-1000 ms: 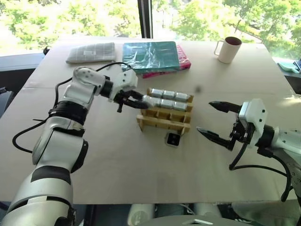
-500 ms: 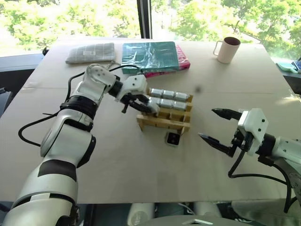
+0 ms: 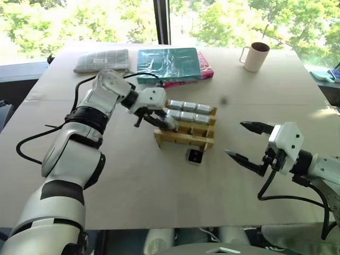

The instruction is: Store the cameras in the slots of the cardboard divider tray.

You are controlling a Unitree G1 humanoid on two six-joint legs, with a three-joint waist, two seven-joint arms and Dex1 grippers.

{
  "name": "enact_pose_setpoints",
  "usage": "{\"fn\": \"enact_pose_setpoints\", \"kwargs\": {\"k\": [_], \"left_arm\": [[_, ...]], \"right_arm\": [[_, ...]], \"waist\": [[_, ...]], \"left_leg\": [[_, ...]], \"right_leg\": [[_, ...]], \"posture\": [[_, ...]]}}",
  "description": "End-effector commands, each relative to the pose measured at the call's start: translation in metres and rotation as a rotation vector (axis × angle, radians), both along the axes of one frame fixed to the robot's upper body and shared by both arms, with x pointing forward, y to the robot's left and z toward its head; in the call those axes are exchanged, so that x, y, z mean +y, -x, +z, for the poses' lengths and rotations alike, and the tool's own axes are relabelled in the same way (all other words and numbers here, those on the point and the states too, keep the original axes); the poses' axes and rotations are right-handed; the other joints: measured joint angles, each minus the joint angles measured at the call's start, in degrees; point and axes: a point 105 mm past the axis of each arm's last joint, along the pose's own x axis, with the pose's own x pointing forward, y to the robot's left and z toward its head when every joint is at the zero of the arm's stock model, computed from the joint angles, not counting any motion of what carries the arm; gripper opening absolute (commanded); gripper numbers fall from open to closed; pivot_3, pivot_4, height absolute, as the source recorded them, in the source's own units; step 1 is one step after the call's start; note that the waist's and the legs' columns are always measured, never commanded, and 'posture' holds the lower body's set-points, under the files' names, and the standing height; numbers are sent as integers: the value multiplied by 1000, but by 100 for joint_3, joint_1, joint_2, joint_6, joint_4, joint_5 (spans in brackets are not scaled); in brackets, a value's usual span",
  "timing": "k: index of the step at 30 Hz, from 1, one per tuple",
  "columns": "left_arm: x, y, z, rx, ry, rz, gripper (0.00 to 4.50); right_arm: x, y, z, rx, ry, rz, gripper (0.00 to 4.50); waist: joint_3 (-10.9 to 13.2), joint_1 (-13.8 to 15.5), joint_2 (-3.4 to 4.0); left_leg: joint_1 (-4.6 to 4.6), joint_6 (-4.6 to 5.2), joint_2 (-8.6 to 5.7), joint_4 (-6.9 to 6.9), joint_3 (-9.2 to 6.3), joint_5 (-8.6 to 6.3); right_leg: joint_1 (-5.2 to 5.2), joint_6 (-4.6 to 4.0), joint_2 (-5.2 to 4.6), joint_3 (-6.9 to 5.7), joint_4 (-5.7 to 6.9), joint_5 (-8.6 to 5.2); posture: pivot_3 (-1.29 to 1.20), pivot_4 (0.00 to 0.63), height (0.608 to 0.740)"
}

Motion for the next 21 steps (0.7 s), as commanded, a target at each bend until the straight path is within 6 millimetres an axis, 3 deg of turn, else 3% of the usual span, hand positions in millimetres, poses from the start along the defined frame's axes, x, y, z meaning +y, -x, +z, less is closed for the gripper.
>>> {"fn": "enact_pose_setpoints", "kwargs": {"k": [1,4,5,7,9,10,13,15,17,21], "left_arm": [[8,3,-15,21,-117,12,813],[1,4,-17,15,-110,4,813],[-3,4,-16,16,-98,1,1612],[-11,4,-11,0,-57,3,2073],[-20,2,2,-28,18,17,2864],[-23,2,10,-33,62,21,2976],[-28,11,46,17,252,47,4111],[-26,17,70,61,404,81,4111],[-17,26,88,82,597,143,4111],[-13,53,89,74,863,238,4111]], "right_arm": [[1,0,9,-52,6,6,4453],[1,0,9,-52,6,6,4453],[1,0,9,-51,6,5,4500],[1,0,9,-50,7,4,4500],[1,0,9,-49,3,-1,4500],[0,-1,9,-48,2,-5,4500],[-4,-1,9,-54,-1,-49,4500],[-9,-3,10,-72,-14,-110,4500],[-28,-10,5,-70,15,-295,4500],[-67,-16,-19,32,127,-563,4500]], "waist": [[0,1,1],[-4,0,-4],[-3,0,-4],[-4,0,-4],[-3,1,-4],[-3,7,-3],[-1,22,-4],[-1,11,-4],[-2,-3,-3],[-13,-19,16]], "left_leg": [[0,0,0,1,0,0],[-1,1,1,3,3,0],[0,1,2,4,2,-1],[-1,3,2,4,4,-2],[-1,7,2,4,6,-5],[-2,7,2,4,6,-5],[-19,9,1,16,-3,-6],[-63,10,2,43,-19,-6],[-75,10,1,49,-23,-6],[-70,9,-1,46,-23,-6]], "right_leg": [[0,0,0,0,0,0],[0,0,2,2,0,0],[0,0,2,2,0,0],[0,0,2,4,0,0],[-1,0,2,6,-1,0],[-1,0,2,5,-2,0],[-4,1,0,-6,-3,0],[-34,13,0,-18,-2,8],[-42,18,0,-20,-2,11],[-37,20,-5,-11,-5,12]], "posture": [[0,150,740],[0,150,740],[0,150,740],[0,150,740],[0,150,740],[0,150,740],[0,150,740],[0,150,740],[0,150,740],[0,150,740]]}}
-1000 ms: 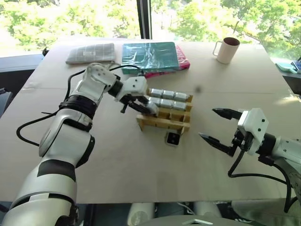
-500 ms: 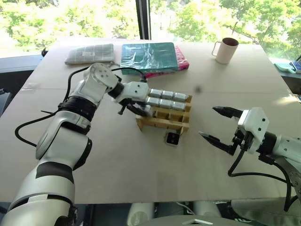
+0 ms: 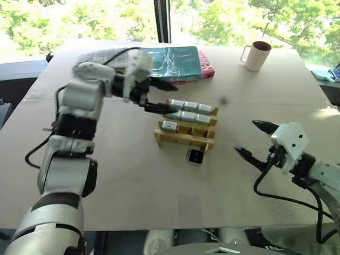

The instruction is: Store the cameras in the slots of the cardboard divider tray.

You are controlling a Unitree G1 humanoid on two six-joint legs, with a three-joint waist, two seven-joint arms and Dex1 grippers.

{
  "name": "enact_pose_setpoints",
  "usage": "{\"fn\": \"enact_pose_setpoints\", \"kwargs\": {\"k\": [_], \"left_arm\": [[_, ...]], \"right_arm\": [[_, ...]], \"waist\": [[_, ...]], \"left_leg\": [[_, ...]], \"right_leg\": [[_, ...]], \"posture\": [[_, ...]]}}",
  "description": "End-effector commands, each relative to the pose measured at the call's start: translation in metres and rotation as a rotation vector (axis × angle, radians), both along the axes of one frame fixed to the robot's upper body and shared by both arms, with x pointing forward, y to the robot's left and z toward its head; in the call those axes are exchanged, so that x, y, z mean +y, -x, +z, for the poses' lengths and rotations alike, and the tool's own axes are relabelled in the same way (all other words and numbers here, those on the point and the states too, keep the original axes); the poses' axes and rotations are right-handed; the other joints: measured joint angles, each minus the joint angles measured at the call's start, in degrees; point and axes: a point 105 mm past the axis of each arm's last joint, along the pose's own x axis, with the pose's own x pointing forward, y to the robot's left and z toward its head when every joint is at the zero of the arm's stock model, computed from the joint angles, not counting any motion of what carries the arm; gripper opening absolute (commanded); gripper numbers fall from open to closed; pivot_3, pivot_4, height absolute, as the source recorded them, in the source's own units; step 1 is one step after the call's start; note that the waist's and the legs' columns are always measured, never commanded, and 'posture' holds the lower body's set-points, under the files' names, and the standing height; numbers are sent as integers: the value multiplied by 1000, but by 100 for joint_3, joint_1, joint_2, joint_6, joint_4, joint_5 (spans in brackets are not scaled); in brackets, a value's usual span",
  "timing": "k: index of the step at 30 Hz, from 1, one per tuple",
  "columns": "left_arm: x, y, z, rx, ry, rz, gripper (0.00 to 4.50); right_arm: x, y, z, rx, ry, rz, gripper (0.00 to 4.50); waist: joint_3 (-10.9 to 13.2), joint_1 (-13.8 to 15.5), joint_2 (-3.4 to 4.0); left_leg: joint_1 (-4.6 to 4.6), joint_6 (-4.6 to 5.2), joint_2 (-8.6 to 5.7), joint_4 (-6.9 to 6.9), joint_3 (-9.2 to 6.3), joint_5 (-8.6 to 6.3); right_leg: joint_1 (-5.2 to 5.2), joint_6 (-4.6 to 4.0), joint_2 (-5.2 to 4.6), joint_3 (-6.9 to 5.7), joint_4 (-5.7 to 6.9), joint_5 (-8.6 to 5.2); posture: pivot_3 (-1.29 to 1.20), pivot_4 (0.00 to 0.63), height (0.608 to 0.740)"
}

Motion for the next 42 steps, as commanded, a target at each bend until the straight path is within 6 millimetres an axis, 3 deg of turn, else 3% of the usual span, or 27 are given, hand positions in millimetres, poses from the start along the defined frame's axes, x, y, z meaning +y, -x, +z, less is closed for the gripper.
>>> {"fn": "enact_pose_setpoints", "kwargs": {"k": [1,5,10,21,25,28,31,33,36,38,41,42], "left_arm": [[-6,30,7,42,225,41,4111],[-19,66,-22,85,275,71,4327],[-35,99,-53,119,294,148,4327],[-23,119,-62,96,276,175,4327],[-21,121,-63,78,258,148,4327],[-22,123,-65,67,241,124,4500],[-21,123,-66,67,241,112,4500],[-21,122,-66,75,240,94,4500],[-26,115,-64,107,260,96,4500],[-32,102,-56,177,334,149,4500],[-42,89,-55,343,299,203,4500],[-48,87,-54,454,285,160,4500]], "right_arm": [[-31,-8,-6,49,12,-184,4500],[-46,-23,-21,103,-70,-313,4500],[-69,-67,-36,115,-146,-549,4500],[-96,-103,-61,196,-209,-701,4500],[-94,-110,-65,205,-226,-677,4500],[-93,-114,-68,206,-239,-673,3591],[-94,-113,-69,201,-240,-675,2264],[-95,-108,-69,195,-229,-676,2066],[-88,-100,-57,133,-187,-602,2065],[-68,-92,-36,1,-26,-441,2065],[-16,-70,-6,-178,194,-122,2065],[10,-57,6,-225,243,22,2065]], "waist": [[0,8,-1],[4,26,3],[4,-9,11],[-6,6,35],[-6,6,36],[-6,5,37],[-7,7,37],[-7,12,38],[-7,27,39],[2,50,53],[3,-4,54],[2,-39,52]], "left_leg": [[2,0,0,1,0,0],[7,-4,1,13,-16,3],[97,-8,-5,-7,13,0],[89,-21,1,-27,31,11],[89,-22,4,-32,34,11],[91,-22,4,-32,35,11],[91,-21,4,-32,36,11],[91,-22,4,-32,36,11],[90,-22,5,-36,33,11],[87,-21,3,-37,33,11],[85,-18,-1,-36,32,10],[89,-18,2,-36,33,10]], "right_leg": [[1,0,0,1,0,0],[19,6,1,-10,2,5],[83,2,-5,26,-1,5],[56,-12,15,42,0,14],[55,-12,17,43,-3,14],[55,-12,18,45,-3,14],[55,-12,17,47,-3,14],[55,-12,17,47,-3,14],[54,-12,17,42,-4,13],[54,-11,16,43,-6,14],[50,-6,11,51,-5,13],[50,-5,15,55,-5,13]], "posture": [[0,150,740],[0,150,740],[0,150,740],[0,150,740],[0,150,740],[0,150,740],[0,150,740],[0,150,740],[0,150,740],[0,150,740],[0,150,740],[0,150,740]]}}
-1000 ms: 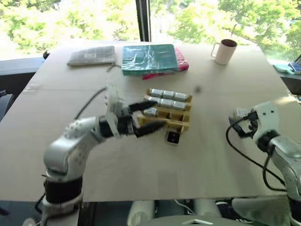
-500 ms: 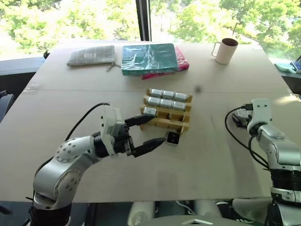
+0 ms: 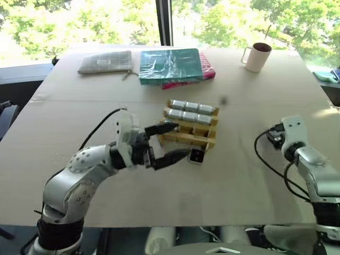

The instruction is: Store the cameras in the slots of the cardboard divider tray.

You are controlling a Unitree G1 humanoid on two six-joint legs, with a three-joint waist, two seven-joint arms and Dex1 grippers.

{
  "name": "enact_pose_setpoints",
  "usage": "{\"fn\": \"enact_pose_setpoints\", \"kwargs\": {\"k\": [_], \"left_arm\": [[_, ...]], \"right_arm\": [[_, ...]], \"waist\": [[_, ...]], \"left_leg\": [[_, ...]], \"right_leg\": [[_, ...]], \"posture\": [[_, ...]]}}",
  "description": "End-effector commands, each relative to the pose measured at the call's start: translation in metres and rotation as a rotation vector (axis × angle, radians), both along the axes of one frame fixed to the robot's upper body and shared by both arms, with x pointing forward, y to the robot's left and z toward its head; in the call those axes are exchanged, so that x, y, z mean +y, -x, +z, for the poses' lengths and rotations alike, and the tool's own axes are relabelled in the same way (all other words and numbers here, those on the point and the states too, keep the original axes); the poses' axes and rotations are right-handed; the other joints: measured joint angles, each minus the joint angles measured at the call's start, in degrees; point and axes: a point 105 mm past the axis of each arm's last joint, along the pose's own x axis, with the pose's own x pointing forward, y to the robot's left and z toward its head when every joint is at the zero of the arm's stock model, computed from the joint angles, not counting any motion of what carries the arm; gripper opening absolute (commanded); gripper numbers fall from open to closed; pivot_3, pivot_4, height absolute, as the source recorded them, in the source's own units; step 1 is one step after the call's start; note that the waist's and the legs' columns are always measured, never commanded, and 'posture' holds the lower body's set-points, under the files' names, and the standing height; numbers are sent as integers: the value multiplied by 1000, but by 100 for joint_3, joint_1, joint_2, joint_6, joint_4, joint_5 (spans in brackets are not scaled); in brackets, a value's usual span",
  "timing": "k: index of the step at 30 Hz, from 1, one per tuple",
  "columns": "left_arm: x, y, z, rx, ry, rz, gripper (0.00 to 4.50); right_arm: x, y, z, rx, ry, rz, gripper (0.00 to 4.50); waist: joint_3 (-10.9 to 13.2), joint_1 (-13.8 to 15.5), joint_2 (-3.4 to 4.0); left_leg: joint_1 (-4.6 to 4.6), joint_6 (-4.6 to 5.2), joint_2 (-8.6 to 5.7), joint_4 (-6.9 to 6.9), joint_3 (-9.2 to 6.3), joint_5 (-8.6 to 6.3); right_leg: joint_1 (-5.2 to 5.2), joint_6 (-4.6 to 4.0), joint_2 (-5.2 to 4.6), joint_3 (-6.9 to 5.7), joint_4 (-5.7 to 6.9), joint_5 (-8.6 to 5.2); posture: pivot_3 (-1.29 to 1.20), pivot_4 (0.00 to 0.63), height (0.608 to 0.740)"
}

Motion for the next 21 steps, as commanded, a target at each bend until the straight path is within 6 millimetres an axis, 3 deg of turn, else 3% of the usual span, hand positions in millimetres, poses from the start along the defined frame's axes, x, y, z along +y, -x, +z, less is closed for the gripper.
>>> {"fn": "enact_pose_setpoints", "kwargs": {"k": [1,3,6,9,18,21], "left_arm": [[-16,0,2,247,-2,-115,4500],[-27,-11,8,307,23,-130,4500],[-45,-24,10,364,43,-131,4500],[-54,-29,12,386,54,-135,4500],[-55,-37,14,431,86,-108,4500],[-54,-34,16,440,104,-120,3295]], "right_arm": [[74,30,52,-191,168,406,2065],[106,47,64,-246,248,585,2065],[136,56,77,-307,277,723,2065],[147,57,84,-340,262,760,2065],[163,61,92,-409,186,797,2065],[164,62,91,-408,176,795,2065]], "waist": [[-2,-64,-5],[-5,-96,-12],[-1,-93,-23],[3,-58,-40],[4,20,-40],[4,24,-40]], "left_leg": [[5,0,6,0,4,0],[8,-4,14,-1,0,2],[10,-4,12,0,-1,2],[2,-4,5,2,-2,2],[-2,-5,3,-3,-2,2],[-1,-6,4,-2,-3,2]], "right_leg": [[1,1,9,7,2,0],[2,3,19,6,2,-2],[4,2,18,7,0,-1],[3,0,12,7,-3,0],[-1,-1,10,0,-5,0],[-1,-1,10,0,-2,0]], "posture": [[0,150,740],[0,150,740],[0,150,740],[0,150,740],[0,150,740],[0,150,740]]}}
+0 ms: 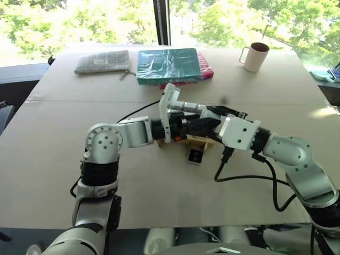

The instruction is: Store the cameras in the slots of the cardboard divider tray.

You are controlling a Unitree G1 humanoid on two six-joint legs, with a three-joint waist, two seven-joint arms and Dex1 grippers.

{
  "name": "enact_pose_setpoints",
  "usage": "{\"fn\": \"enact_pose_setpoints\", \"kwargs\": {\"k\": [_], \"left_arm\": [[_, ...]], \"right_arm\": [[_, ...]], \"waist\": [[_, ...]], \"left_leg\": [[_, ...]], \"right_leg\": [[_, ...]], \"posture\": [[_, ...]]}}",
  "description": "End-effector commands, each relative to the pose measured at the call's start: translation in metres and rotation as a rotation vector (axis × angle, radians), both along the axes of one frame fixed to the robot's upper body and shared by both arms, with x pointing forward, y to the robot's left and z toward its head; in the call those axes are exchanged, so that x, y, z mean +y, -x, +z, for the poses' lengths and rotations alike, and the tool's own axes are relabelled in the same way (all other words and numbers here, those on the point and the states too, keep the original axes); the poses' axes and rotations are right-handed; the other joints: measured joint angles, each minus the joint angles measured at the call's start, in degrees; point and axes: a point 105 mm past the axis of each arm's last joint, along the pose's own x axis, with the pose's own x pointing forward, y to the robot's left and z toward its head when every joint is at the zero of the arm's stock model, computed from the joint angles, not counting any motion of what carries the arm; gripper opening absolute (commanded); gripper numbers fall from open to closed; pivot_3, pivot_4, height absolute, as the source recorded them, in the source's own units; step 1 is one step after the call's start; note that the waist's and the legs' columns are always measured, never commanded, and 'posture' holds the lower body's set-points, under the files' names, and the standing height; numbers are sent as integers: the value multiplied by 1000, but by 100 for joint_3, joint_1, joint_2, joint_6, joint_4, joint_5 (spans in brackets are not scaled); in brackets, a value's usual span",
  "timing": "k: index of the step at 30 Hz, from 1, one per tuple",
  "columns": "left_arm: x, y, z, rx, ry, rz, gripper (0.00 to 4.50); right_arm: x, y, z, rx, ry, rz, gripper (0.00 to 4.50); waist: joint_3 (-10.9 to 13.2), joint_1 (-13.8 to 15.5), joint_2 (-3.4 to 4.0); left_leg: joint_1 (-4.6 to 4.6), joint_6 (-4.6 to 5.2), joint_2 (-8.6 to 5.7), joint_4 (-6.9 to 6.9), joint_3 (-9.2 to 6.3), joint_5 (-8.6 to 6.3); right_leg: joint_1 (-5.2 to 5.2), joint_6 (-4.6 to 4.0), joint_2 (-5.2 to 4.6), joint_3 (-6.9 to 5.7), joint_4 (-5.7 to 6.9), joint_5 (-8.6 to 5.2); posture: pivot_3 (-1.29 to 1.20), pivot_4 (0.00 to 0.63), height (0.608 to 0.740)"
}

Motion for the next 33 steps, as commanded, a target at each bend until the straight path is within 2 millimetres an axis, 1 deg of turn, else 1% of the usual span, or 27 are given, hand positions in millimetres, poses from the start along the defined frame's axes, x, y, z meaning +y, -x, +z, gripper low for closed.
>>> {"fn": "enact_pose_setpoints", "kwargs": {"k": [1,2,3,4,5,7,8,9,10,11,13,14,16,18,20,23,25,27,31,33], "left_arm": [[-1,7,16,-29,51,-33,2629],[0,7,16,-26,50,-31,2215],[1,7,16,-25,47,-28,1695],[2,7,16,-25,46,-29,1507],[3,7,16,-23,45,-30,897],[6,7,18,-34,39,-25,865],[9,4,18,-51,24,-12,865],[13,1,19,-71,3,5,865],[21,-9,25,-166,-1,56,865],[29,-15,27,-249,-47,49,865],[41,-20,22,-386,-182,-18,865],[45,-21,19,-421,-225,-53,865],[54,-30,16,-464,-282,-117,865],[65,-46,7,-532,-379,-181,865],[68,-56,1,-575,-445,-250,865],[64,-68,-2,-617,-492,-330,865],[64,-76,-9,-665,-571,-378,865],[62,-78,-13,-675,-591,-432,865],[50,-82,-16,-687,-598,-491,865],[46,-81,-17,-692,-596,-515,865]], "right_arm": [[3,7,11,-58,-17,19,2065],[4,8,10,-44,-18,31,2065],[5,10,7,-2,-22,57,2065],[6,10,6,25,-34,67,2065],[6,10,5,45,-42,73,3128],[4,9,4,58,-49,63,3939],[1,6,3,58,-56,40,4423],[-4,3,4,57,-67,5,4471],[-14,0,1,117,-95,-39,4471],[-25,1,-2,193,-140,-53,4471],[-42,11,-6,311,-188,-38,4471],[-45,14,-7,334,-190,-34,4471],[-61,22,-5,353,-180,-42,4471],[-75,27,-3,400,-200,-54,4471],[-83,32,1,398,-208,-57,4471],[-84,36,4,399,-208,-52,4471],[-82,39,5,391,-216,-51,4471],[-77,43,5,390,-225,-44,4471],[-69,48,2,394,-233,-41,4471],[-67,49,2,391,-238,-46,4471]], "waist": [[0,-2,0],[0,-3,0],[0,-4,0],[0,-6,0],[0,-6,0],[0,0,0],[0,-1,0],[0,-5,0],[0,-5,0],[0,11,0],[2,17,2],[3,12,4],[6,9,10],[6,45,10],[6,40,10],[7,18,7],[8,17,6],[10,19,3],[13,23,-4],[11,39,-6]], "left_leg": [[0,0,0,0,0,0],[0,0,0,0,0,0],[0,0,0,0,0,0],[0,0,0,0,0,0],[0,-1,0,0,0,0],[2,-1,0,0,-1,0],[2,-1,0,0,-1,0],[2,-1,-1,0,0,0],[2,-1,-2,0,1,0],[2,-1,-2,0,1,0],[0,-2,-4,-1,2,0],[-4,-2,-7,-3,4,0],[-4,-3,-11,-11,7,-1],[-3,-2,-10,-17,5,-1],[-6,-1,-9,-18,6,0],[-10,0,-12,-19,6,-1],[-19,3,-5,-19,6,-1],[-25,5,-8,-18,7,-2],[-38,19,-5,-15,10,-11],[-66,23,-4,10,1,-13]], "right_leg": [[0,0,0,0,0,0],[0,0,0,0,0,0],[0,0,0,0,0,0],[0,0,0,0,0,0],[0,0,1,0,0,0],[2,0,1,-1,0,0],[2,0,0,-2,0,0],[2,0,0,-1,0,0],[1,0,1,-1,0,0],[1,0,1,-1,0,0],[1,-2,3,-9,-2,0],[0,-2,4,-14,-3,0],[-1,-3,1,-10,-11,0],[-2,-2,0,-6,-16,-1],[-4,-2,4,-10,-19,-1],[-7,-2,12,-7,-19,-1],[-13,-2,11,-5,-19,-1],[-17,-1,11,-6,-21,-1],[-29,0,6,0,-20,0],[-48,1,5,-13,-13,0]], "posture": [[0,150,740],[0,150,740],[0,150,740],[0,150,740],[0,150,740],[0,150,740],[0,150,740],[0,150,740],[0,150,740],[0,150,740],[0,150,740],[0,150,740],[0,150,740],[0,150,740],[0,150,740],[0,150,740],[0,150,740],[0,150,740],[0,150,740],[0,150,740]]}}
